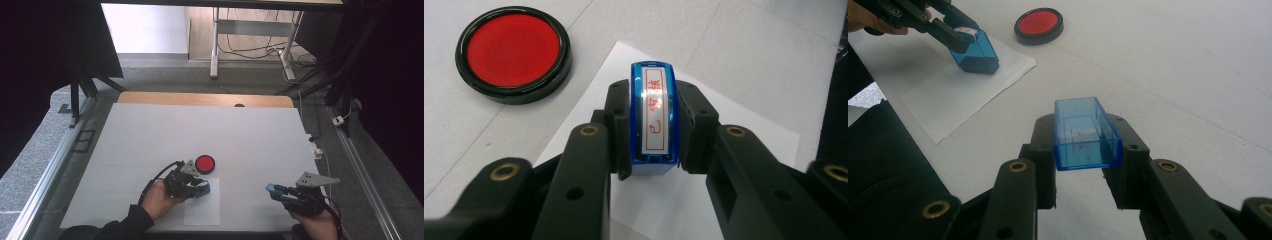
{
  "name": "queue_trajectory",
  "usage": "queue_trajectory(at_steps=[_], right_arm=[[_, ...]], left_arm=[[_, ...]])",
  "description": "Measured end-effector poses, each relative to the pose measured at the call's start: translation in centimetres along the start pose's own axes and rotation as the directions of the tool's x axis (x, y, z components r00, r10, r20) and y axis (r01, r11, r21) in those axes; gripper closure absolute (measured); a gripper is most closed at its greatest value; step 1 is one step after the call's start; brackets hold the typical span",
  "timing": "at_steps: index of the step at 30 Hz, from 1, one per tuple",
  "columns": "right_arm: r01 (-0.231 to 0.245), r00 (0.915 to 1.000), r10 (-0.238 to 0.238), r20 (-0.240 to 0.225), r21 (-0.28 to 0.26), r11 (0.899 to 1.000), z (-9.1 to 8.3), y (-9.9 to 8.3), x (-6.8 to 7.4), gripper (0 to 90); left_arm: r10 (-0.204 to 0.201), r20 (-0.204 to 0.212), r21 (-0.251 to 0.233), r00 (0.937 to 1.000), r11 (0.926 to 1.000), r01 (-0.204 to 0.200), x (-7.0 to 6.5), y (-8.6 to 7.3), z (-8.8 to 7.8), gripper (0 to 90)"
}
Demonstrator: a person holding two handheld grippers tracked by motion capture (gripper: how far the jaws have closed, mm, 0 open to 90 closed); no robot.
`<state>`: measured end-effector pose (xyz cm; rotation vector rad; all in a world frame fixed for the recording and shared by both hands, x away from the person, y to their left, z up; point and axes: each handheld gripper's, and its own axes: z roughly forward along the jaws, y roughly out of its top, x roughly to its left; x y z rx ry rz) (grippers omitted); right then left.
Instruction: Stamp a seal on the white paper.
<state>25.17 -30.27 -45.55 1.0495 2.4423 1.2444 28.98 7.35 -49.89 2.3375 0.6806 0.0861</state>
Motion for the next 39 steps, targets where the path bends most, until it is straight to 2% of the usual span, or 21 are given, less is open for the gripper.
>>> queue_trajectory(at_steps=[3,8,15,19,26,30,39], right_arm=[[0.0,1.0,0.0,0.0,0.0,1.0,0.0,0.0,0.0,68.5],[0.004,1.0,-0.004,0.002,0.002,1.0,0.0,0.0,0.0,68.5],[0.009,1.0,-0.009,-0.002,-0.001,1.0,0.0,0.0,0.0,68.5],[0.008,1.0,-0.008,-0.002,-0.002,1.0,0.0,0.0,0.0,68.5],[0.012,0.9999,-0.012,0.001,-0.002,1.0,0.0,0.0,0.1,68.5],[0.013,0.9999,-0.013,0.001,-0.001,1.0,0.0,0.0,0.1,68.5],[0.013,0.9999,-0.013,0.0,-0.002,1.0,0.0,0.0,0.1,68.5]], left_arm=[[-0.003,0.009,-0.002,1.0,1.0,0.004,0.2,0.0,0.0,70.5],[0.018,0.011,0.01,0.9998,0.9998,-0.018,0.3,0.2,0.0,70.3],[-0.016,0.048,-0.001,0.9987,0.9999,0.016,0.9,0.2,-0.1,70.3],[-0.018,0.067,-0.03,0.9976,0.9993,0.02,0.9,0.4,-0.4,70.3],[-0.005,0.077,-0.051,0.997,0.9986,0.009,0.9,0.6,-1.2,70.3],[0.005,0.095,-0.081,0.9955,0.9967,0.003,0.9,0.8,-1.9,70.3],[0.016,0.097,-0.14,0.9952,0.9902,-0.002,1.1,1.0,-3.8,70.3]])
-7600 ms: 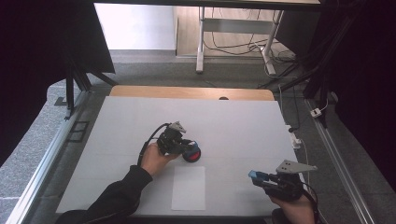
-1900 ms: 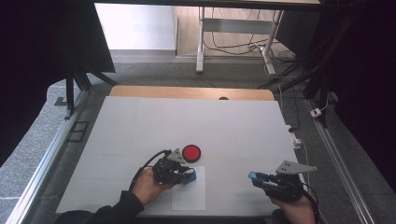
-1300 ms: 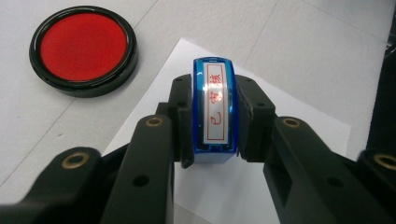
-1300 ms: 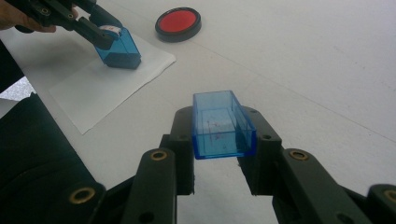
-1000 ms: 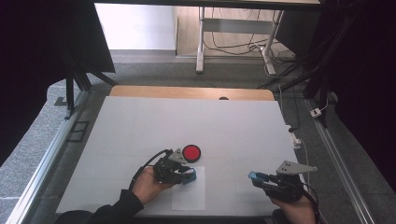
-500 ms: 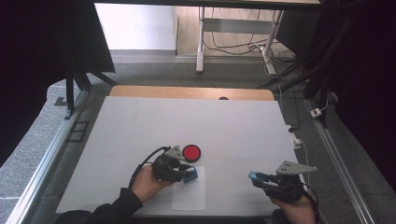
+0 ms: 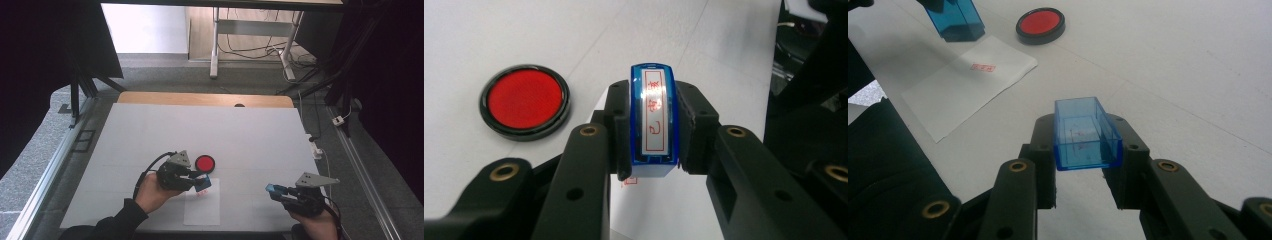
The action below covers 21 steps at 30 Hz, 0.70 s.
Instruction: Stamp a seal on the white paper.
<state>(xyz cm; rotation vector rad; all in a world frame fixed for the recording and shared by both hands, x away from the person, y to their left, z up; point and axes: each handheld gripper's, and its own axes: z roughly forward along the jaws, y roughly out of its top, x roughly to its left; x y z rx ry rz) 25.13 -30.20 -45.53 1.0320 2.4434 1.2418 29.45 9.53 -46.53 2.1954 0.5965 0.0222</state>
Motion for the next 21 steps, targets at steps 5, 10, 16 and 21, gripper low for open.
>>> queue_trajectory(at_steps=[5,10,16,21], right_arm=[[0.0,1.0,0.0,0.0,0.0,1.0,0.0,0.0,0.0,68.5],[-0.002,1.0,0.002,-0.001,0.0,1.0,0.0,0.0,0.0,68.5],[-0.001,1.0,0.001,0.0,0.001,1.0,0.0,0.0,0.0,68.5],[-0.002,1.0,0.002,-0.001,0.0,1.0,0.0,0.0,0.0,68.5]], left_arm=[[0.007,0.007,-0.038,1.0,0.9993,-0.007,0.1,0.2,-1.1,70.3],[0.021,0.014,-0.072,0.9997,0.9972,-0.019,0.1,0.5,-2.1,70.3],[0.018,0.024,-0.117,0.9995,0.993,-0.015,0.1,0.7,-3.2,70.3],[0.024,0.052,-0.153,0.9984,0.9882,-0.016,0.3,0.7,-3.9,70.3]])
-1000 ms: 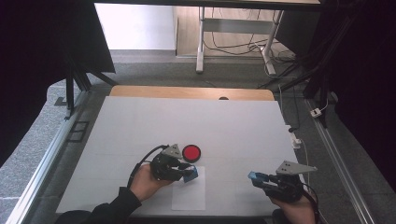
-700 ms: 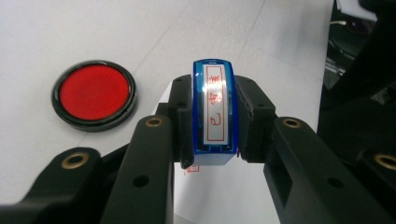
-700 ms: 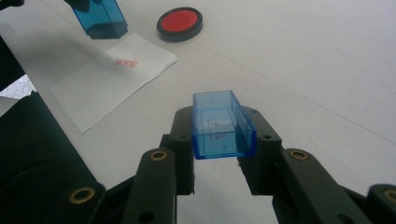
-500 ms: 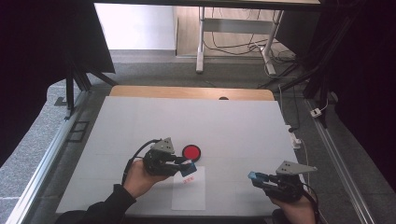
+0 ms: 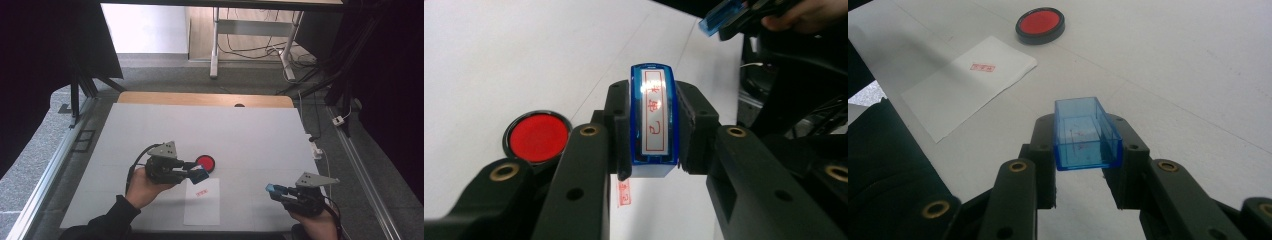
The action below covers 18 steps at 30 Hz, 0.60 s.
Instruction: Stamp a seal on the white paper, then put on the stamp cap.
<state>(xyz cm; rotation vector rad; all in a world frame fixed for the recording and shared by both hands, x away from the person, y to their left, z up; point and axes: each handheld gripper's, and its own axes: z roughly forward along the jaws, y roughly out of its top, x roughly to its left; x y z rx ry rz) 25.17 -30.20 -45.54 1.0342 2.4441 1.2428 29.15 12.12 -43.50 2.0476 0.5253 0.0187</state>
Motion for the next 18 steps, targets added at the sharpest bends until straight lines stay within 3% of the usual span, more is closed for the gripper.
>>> queue_trajectory(at_steps=[18], right_arm=[[-0.003,1.0,0.003,-0.008,-0.009,1.0,-0.03,0.28,0.14,68.5]], left_arm=[[0.034,0.03,-0.028,0.999,0.9991,-0.033,0.11,0.22,-0.91,70.3]])
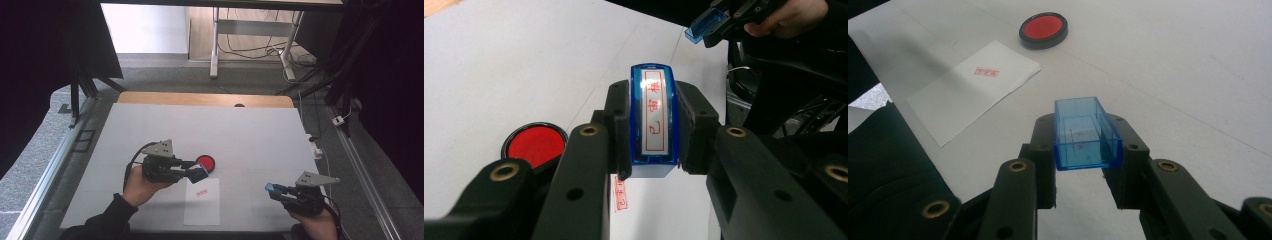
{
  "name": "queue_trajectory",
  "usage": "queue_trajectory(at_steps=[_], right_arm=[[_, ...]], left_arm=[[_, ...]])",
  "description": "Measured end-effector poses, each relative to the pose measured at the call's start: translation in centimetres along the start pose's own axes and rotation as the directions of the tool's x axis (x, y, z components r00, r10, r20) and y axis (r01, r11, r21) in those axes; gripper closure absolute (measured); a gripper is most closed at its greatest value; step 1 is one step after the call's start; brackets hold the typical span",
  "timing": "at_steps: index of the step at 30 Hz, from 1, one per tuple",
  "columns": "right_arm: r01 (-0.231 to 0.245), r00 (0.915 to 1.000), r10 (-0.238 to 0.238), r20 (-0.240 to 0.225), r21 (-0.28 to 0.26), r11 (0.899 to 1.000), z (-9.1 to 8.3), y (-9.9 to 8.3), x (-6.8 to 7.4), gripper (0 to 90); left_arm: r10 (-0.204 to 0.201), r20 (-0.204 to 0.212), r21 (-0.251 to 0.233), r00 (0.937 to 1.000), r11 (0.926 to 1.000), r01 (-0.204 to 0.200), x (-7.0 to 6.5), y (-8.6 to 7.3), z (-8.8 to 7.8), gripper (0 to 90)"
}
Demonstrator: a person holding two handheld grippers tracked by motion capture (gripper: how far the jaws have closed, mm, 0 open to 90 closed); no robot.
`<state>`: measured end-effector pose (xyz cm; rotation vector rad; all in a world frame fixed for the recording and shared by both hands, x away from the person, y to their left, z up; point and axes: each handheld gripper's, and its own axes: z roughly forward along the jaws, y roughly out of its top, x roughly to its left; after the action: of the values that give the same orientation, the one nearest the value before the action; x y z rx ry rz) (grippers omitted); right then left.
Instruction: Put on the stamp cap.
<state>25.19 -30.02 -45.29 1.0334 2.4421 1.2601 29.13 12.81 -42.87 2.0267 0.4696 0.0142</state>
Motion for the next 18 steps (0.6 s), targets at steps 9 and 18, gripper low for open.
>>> queue_trajectory(at_steps=[9,18], right_arm=[[0.006,0.9997,-0.006,-0.023,-0.026,1.0,0.2,0.7,0.6,68.6],[0.05,0.9917,-0.052,-0.118,-0.02,0.999,1.2,1.9,1.6,68.5]], left_arm=[[0.004,0.017,-0.009,0.9999,1.0,-0.003,0.0,0.2,-0.4,70.4],[0.02,0.033,-0.022,0.9993,0.9996,-0.019,0.1,0.2,-0.7,70.3]])
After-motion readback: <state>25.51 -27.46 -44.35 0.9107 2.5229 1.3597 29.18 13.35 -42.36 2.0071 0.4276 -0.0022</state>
